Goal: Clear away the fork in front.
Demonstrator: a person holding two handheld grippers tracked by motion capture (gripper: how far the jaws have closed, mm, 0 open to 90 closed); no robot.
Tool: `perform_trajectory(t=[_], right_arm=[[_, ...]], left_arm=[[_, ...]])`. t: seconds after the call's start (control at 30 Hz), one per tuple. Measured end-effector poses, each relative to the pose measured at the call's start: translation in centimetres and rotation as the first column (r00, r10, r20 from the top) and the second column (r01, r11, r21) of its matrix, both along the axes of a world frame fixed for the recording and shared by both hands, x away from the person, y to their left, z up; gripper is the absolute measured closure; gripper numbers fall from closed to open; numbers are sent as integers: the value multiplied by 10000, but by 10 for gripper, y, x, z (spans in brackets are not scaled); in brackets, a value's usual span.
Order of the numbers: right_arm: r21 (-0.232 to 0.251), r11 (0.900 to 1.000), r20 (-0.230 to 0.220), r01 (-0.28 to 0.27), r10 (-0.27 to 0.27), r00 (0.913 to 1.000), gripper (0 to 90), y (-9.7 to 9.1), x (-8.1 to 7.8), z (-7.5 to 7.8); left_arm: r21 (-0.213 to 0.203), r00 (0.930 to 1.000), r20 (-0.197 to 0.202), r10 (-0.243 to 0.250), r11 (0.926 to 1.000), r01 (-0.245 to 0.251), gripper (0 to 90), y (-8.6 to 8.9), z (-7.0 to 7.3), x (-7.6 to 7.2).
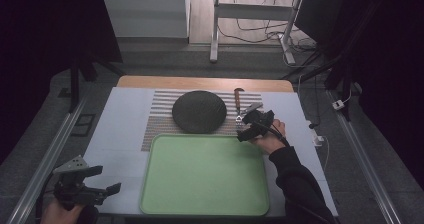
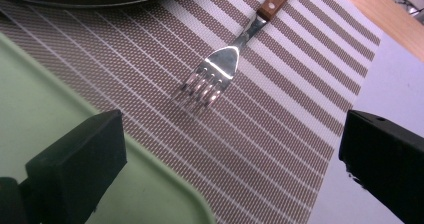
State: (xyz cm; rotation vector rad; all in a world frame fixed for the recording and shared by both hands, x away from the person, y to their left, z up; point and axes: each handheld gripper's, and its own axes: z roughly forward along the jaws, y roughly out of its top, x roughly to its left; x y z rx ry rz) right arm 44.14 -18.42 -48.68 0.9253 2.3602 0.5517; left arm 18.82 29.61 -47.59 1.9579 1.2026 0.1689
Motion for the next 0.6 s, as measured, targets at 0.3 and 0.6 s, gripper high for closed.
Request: perform_trajectory(t=[0.3, 0.6], right_arm=[[-1786, 9811, 563, -738, 851, 9948, 90, 18, 7, -10], [-4056, 8955, 943, -1832, 2403, 9661, 422, 34, 2, -23]], left_arm=[[-18, 10000, -11, -14, 10000, 14, 8, 0, 0, 0], [-10, 10000, -13, -34, 10000, 33, 8, 0, 0, 0]])
